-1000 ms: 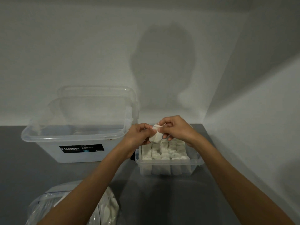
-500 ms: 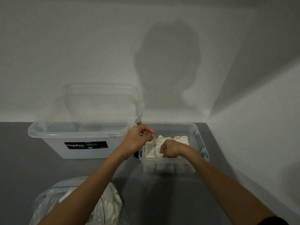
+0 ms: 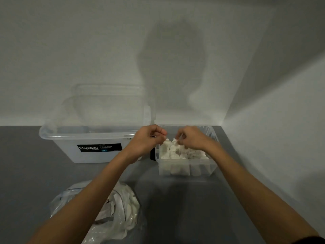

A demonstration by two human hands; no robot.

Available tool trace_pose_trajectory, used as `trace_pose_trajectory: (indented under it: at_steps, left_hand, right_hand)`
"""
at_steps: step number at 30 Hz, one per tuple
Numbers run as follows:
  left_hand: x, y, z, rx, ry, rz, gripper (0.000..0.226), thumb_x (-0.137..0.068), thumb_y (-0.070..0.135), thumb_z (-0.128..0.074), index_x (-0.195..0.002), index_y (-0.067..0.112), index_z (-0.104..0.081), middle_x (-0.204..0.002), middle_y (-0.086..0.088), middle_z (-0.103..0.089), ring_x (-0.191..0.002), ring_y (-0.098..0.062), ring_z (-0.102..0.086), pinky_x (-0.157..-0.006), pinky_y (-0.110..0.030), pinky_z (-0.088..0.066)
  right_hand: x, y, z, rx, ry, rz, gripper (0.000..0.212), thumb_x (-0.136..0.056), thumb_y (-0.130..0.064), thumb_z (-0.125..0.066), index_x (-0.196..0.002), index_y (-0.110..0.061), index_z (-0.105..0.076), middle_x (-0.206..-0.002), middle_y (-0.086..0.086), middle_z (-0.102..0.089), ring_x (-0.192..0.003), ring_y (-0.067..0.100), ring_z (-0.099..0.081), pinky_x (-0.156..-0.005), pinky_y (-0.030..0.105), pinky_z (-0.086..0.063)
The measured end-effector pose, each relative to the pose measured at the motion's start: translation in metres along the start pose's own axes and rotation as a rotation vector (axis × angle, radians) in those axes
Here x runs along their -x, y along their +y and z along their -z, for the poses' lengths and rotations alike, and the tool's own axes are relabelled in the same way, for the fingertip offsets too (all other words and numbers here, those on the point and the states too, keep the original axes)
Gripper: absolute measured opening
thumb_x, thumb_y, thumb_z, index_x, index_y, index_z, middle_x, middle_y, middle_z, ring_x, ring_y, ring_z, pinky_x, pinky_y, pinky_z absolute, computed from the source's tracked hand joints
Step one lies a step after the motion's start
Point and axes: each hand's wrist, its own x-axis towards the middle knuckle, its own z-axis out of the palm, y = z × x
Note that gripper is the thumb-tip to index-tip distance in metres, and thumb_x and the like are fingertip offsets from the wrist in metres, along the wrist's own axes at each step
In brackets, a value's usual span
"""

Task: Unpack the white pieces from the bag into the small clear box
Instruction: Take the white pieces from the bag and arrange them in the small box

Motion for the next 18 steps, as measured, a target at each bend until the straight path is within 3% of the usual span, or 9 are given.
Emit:
trace_pose_trajectory:
  at_steps: [3,6,10,15,18]
  left_hand:
    - [0.018,0.008,0.018,-0.017,-0.050,-0.022,0.017,-0.087,0.010,-0.064,-0.101,0.017,-0.068,-0.089,-0.001,-0.071,-0.078,-0.002,-0.065,-0.065,-0.013,-0.049]
    - [0.042,0.013,0.045,-0.053,-0.105,-0.024,0.015,-0.089,0.017,-0.064,-0.103,0.020,-0.068,-0.093,-0.002,-0.071,-0.087,-0.010,-0.068,-0.077,-0.021,-0.052]
    - [0.078,0.008,0.089,-0.101,-0.182,0.017,0.013,-0.090,0.019,-0.063,-0.102,0.019,-0.068,-0.098,-0.002,-0.072,-0.090,-0.013,-0.069,-0.082,-0.028,-0.052]
    - [0.122,-0.024,0.139,-0.317,-0.397,0.130,0.011,-0.092,0.022,-0.061,-0.098,0.019,-0.070,-0.091,0.003,-0.073,-0.082,-0.008,-0.068,-0.073,-0.019,-0.053]
    - [0.138,-0.050,0.147,-0.385,-0.588,0.227,0.017,-0.093,0.022,-0.059,-0.101,0.012,-0.069,-0.089,-0.004,-0.073,-0.078,-0.008,-0.066,-0.072,-0.020,-0.052]
  right_hand:
    - [0.025,-0.035,0.017,-0.112,0.122,0.086,0.013,-0.088,-0.011,-0.061,-0.099,-0.013,-0.068,-0.088,0.003,-0.070,-0.064,0.009,-0.065,-0.064,0.018,-0.052]
    - [0.051,-0.078,0.020,-0.196,0.148,0.176,0.012,-0.088,-0.014,-0.062,-0.097,-0.015,-0.071,-0.077,-0.006,-0.068,-0.065,0.009,-0.068,-0.058,0.012,-0.050]
    - [0.072,-0.131,0.006,-0.280,0.123,0.261,0.012,-0.088,-0.012,-0.063,-0.096,-0.015,-0.072,-0.074,-0.001,-0.071,-0.066,0.008,-0.070,-0.065,0.019,-0.056]
    - [0.088,-0.185,-0.039,-0.342,-0.091,0.295,0.010,-0.090,-0.011,-0.062,-0.095,-0.009,-0.070,-0.074,0.000,-0.071,-0.070,0.013,-0.071,-0.068,0.027,-0.059]
    - [0.091,-0.206,-0.078,-0.183,-0.288,0.261,0.012,-0.092,-0.011,-0.058,-0.095,-0.008,-0.069,-0.082,0.006,-0.073,-0.076,0.017,-0.071,-0.075,0.030,-0.059]
